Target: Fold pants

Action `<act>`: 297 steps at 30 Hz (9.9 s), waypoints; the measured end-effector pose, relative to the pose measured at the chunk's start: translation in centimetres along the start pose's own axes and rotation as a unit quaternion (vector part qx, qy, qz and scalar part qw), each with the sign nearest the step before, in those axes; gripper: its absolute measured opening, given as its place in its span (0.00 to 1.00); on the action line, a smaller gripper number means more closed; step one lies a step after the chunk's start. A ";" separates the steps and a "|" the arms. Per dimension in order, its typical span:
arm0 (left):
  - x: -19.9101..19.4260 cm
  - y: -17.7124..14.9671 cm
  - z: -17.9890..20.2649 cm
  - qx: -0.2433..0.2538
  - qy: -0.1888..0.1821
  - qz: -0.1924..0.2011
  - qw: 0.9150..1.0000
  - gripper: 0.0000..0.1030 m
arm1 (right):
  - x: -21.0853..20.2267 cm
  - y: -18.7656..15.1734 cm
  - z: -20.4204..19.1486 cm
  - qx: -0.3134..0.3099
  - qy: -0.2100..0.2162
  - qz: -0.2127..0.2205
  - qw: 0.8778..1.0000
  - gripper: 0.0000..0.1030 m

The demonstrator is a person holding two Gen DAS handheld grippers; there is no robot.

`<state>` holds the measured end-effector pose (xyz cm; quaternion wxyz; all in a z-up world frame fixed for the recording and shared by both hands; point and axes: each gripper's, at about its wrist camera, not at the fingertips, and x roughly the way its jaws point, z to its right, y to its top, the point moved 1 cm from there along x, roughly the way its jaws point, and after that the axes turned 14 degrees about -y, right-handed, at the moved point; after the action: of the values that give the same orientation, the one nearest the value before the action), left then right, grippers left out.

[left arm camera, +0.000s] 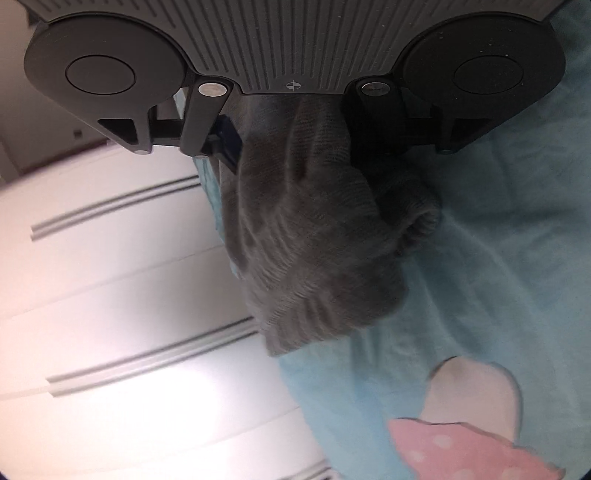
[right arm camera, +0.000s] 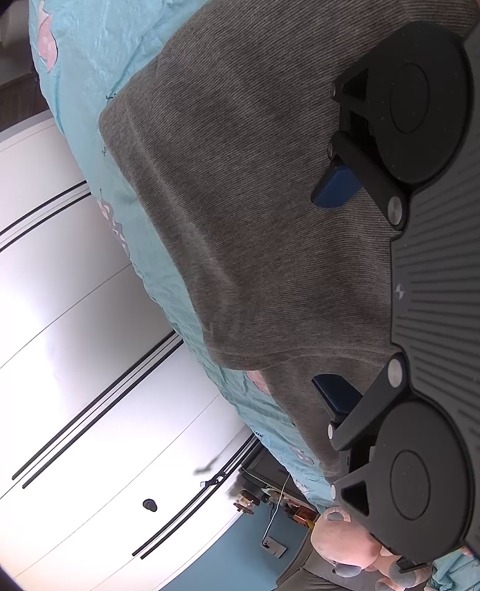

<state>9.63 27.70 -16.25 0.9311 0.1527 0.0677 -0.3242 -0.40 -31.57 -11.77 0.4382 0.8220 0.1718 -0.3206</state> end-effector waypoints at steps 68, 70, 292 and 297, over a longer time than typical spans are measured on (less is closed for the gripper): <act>-0.5 -18.2 22.2 0.162 -0.040 -0.118 0.979 0.77 | -8.8 3.2 13.5 0.206 -0.044 -0.010 0.978 0.84; -0.2 -17.8 22.6 0.163 -0.039 -0.103 0.980 0.77 | -10.0 3.3 12.3 0.181 -0.036 0.014 0.983 0.80; 24.1 -20.9 12.5 0.166 -0.021 -0.457 0.874 0.95 | 3.6 10.7 14.1 0.030 0.099 -0.217 0.971 0.95; 25.2 -20.5 11.6 0.122 -0.040 -0.465 0.876 0.98 | 4.5 10.4 12.7 0.003 0.104 -0.215 0.971 0.95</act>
<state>16.82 -6.10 -15.89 0.6490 0.2025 0.0535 -0.7314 4.01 -47.93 -13.69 0.3364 0.7957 0.3886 -0.3205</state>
